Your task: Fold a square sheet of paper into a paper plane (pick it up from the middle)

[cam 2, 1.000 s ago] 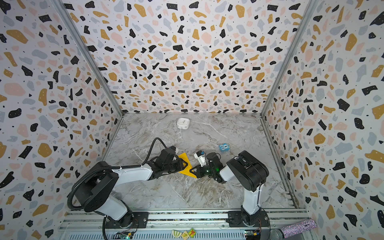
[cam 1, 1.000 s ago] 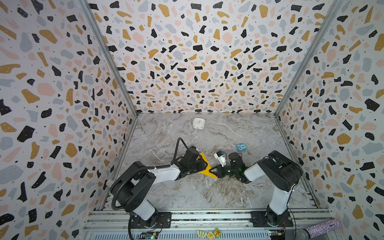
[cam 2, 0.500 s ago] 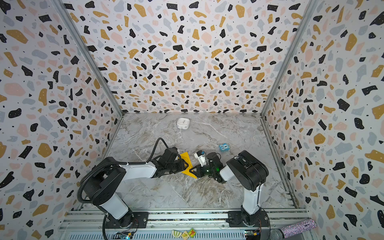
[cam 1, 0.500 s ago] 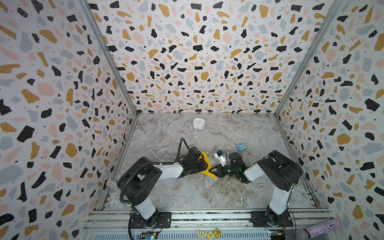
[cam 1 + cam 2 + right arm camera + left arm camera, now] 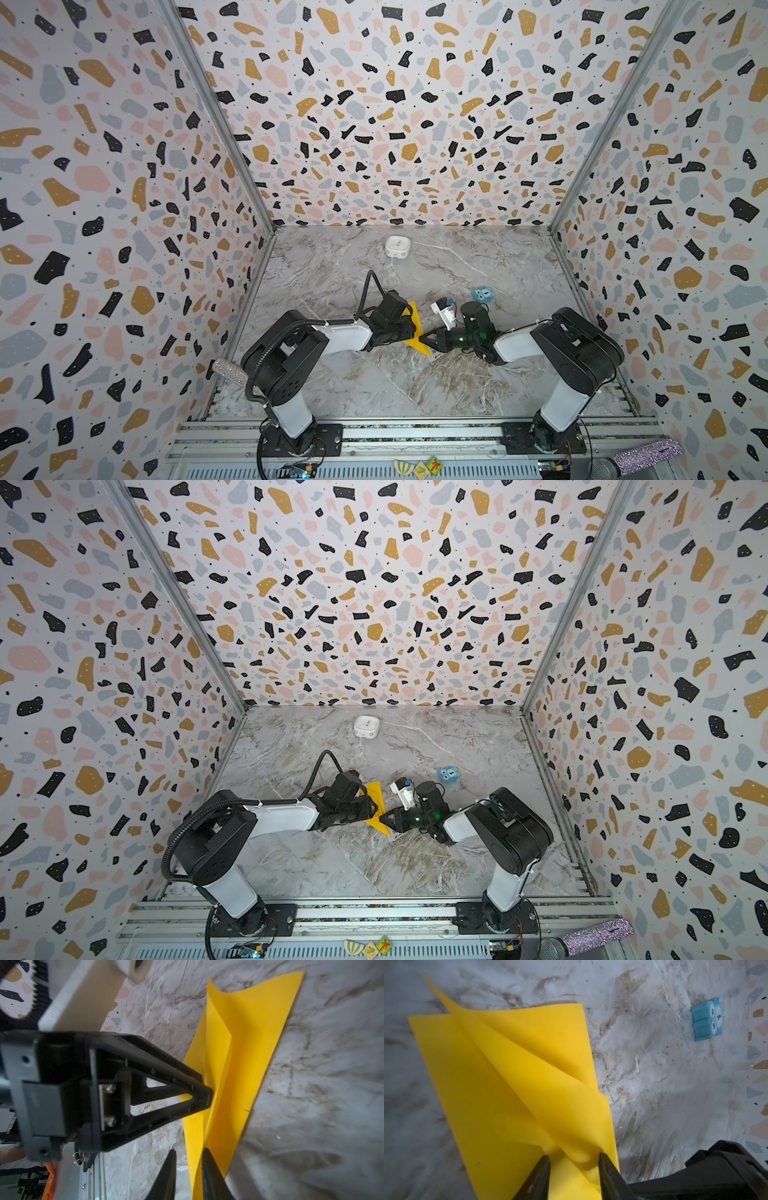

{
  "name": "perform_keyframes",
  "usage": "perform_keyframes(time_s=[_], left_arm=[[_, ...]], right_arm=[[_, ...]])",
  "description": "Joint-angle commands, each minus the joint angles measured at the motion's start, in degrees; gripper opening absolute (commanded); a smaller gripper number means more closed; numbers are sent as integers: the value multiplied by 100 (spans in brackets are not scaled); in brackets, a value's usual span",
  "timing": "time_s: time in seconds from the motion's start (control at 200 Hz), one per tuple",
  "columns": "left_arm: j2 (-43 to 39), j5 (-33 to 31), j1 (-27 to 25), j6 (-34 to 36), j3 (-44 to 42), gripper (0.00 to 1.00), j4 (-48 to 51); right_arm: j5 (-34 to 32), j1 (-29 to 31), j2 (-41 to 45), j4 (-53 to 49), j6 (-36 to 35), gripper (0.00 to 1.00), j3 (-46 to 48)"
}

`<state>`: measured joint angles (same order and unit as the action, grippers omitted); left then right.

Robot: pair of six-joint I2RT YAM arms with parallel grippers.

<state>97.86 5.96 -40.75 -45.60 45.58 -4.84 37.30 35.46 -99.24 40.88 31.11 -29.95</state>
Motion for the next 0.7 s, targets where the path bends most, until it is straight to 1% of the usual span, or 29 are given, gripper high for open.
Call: perform_keyframes(time_s=[0.0,0.185,0.446,0.691], left_arm=[[397,-489,15,348,-194,45,1115],[440,-470,-15,368,-208,46,1118],[541,-455,-36,363,-163,47,1132],[496,-429,-45,353,-113,46,1126]], right_arm=[[9,-26,45,-317,70,24,-41],[67,-26,-168,-404,105,24,-150],[-30,-65,-321,-595,145,16,-231],[-13,-127,-407,-630,246,11,-230]])
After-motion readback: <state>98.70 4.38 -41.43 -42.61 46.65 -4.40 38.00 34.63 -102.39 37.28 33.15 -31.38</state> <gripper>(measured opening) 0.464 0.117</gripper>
